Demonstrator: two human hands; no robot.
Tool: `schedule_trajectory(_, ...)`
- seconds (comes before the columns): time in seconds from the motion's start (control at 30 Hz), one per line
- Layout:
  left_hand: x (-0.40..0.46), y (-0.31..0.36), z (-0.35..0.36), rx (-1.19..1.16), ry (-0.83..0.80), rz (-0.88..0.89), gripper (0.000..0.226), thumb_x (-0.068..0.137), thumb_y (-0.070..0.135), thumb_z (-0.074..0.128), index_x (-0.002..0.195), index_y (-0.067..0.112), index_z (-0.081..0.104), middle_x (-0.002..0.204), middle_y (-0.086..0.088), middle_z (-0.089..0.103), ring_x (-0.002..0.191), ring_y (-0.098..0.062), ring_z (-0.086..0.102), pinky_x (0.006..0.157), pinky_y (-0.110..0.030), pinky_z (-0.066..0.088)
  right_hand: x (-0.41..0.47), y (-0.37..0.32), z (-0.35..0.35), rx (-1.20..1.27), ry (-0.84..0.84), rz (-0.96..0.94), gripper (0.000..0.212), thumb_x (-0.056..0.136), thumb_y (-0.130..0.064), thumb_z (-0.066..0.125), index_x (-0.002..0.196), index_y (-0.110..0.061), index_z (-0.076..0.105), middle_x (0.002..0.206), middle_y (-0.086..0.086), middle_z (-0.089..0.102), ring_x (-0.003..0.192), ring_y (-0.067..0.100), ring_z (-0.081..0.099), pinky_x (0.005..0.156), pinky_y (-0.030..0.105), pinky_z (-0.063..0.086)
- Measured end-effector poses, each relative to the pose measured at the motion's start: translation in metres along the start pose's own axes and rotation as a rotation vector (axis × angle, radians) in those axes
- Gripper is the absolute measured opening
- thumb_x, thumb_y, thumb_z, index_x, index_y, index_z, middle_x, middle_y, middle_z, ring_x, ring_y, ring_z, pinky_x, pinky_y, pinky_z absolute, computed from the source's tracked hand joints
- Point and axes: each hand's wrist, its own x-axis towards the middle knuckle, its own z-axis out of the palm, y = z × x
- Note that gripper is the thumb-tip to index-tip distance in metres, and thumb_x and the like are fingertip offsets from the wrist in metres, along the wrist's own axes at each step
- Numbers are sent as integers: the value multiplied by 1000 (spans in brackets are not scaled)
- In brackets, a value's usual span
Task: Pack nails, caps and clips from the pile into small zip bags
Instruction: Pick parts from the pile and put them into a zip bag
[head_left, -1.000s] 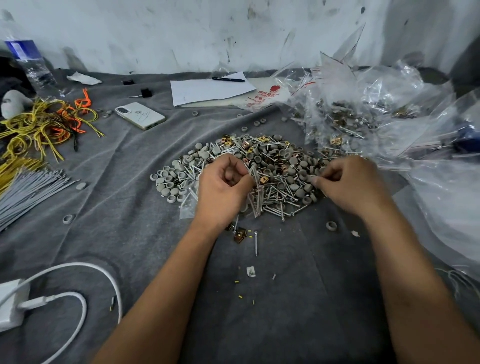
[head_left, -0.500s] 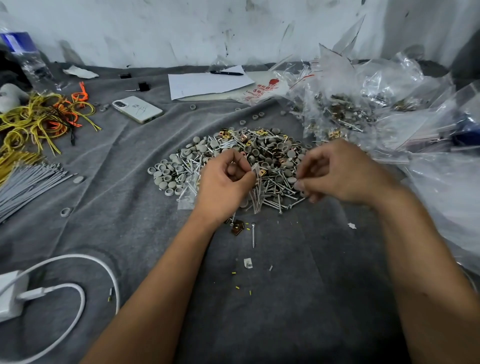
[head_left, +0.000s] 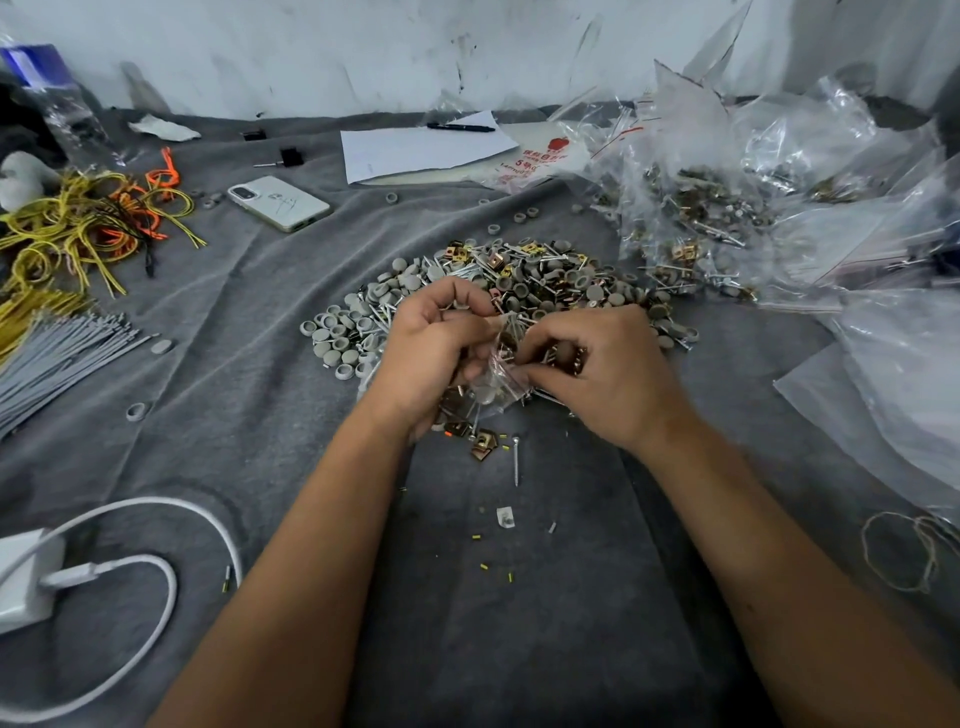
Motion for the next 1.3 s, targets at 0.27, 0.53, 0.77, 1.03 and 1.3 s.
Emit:
schedule_trajectory(0.27,0,-5,-1,17,42,-9,10,79,4,65,83,12,61,55,-1,52,41,-10,39,38,-18,33,-1,19,-14,44,196,122,9,89,-23,79,95,-16,78,83,-10,74,75,5,71,69,33,61)
schedule_trajectory(0.53,-3,-3,6,126,87,25,16,93,-11,60,89,4,58,56,-8,48,40,-12,39,39,-19,34,-7,35,-32,-114,-187,212,21,72,-49,85,78,-32,75,76,-17,65,71,-3,59,63,23,41)
schedule_trajectory(0.77,-5,0,9,133,91,29,14,93,-15,57,96,-2,58,64,-13,44,39,-10,39,40,-19,34,-4,27,-30,-210,-377,172,15,83,-37,82,95,-32,75,91,-16,58,80,-7,52,73,28,43)
schedule_trajectory(1.03,-4,-2,7,147,85,40,16,91,-14,59,91,1,58,54,-6,48,39,-10,40,40,-20,35,-4,25,-22,-147,-349,181,25,83,-28,83,75,-35,60,85,-14,59,76,2,55,68,22,39)
schedule_trajectory(1.3,-4,-5,5,139,76,44,18,92,-14,59,88,4,58,51,-3,48,39,-11,40,40,-20,36,-7,33,-36,-92,-283,195,21,75,-28,89,91,-30,75,84,-13,59,81,1,57,64,13,41)
